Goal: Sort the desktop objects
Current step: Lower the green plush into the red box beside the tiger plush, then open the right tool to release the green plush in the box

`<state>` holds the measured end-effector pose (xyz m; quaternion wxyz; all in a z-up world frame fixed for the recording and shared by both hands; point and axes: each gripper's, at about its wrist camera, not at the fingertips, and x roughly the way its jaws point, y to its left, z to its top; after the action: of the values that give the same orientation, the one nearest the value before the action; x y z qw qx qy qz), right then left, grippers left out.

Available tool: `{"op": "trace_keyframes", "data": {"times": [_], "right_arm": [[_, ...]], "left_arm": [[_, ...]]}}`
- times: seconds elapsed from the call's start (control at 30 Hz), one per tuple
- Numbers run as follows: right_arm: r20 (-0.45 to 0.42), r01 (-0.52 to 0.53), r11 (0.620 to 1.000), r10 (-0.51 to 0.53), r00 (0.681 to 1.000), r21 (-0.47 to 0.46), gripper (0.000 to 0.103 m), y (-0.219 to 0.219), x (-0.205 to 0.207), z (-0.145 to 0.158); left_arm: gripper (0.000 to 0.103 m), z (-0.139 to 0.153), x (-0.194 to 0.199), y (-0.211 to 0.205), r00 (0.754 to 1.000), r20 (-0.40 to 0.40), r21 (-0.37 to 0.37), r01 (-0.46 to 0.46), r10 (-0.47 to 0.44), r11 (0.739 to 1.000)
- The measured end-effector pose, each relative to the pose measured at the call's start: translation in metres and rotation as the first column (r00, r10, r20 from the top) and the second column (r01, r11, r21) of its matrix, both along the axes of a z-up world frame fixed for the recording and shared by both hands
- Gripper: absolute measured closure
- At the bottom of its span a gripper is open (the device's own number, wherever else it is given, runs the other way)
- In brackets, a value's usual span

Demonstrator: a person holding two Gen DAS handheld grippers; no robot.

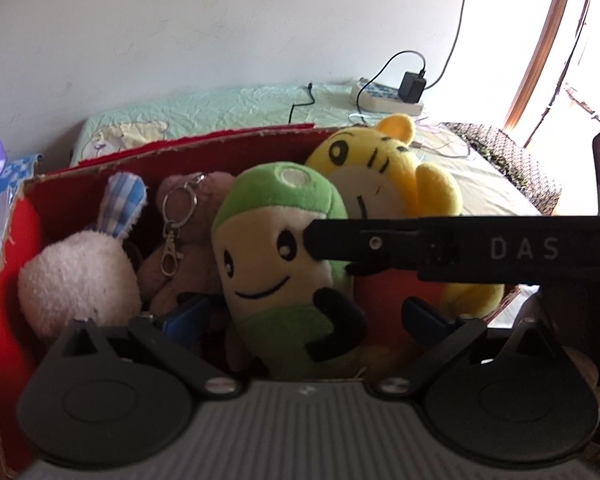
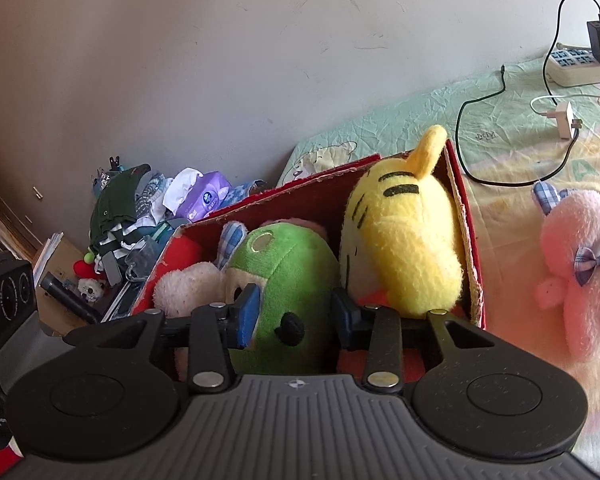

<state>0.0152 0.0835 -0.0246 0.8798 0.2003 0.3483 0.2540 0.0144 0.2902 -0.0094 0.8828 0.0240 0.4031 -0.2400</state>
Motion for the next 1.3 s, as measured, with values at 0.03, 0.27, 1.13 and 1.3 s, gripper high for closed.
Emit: {"op": "trace_keyframes", "data": {"times": [0.03, 0.27, 1.13, 1.3], "right_arm": [[0.004, 0.0, 1.0, 0.0, 1.0, -0.002, 0.063, 0.0, 0.0, 0.0], [0.039, -0.004, 1.0, 0.005, 0.999, -0.016, 0.063, 0.0, -0.003, -0.001], [0.129, -0.019, 0.998, 0.027, 0.991, -0.061, 0.062, 0.004, -0.011, -0.003], [0.14, -0.019, 0.998, 0.029, 0.99, -0.067, 0.062, 0.004, -0.011, -0.004]], "left_arm": [[0.002, -0.001, 0.0, -0.002, 1.0, -0.004, 0.015, -0.007, 0.008, 1.0], [0.002, -0.001, 0.001, -0.01, 0.999, -0.01, 0.083, -0.042, 0.043, 0.996], [0.001, 0.002, -0.004, -0.017, 0.988, 0.0, 0.132, -0.154, 0.156, 0.979], [0.001, 0.002, -0.007, -0.018, 0.985, 0.006, 0.132, -0.17, 0.17, 0.977]]}}
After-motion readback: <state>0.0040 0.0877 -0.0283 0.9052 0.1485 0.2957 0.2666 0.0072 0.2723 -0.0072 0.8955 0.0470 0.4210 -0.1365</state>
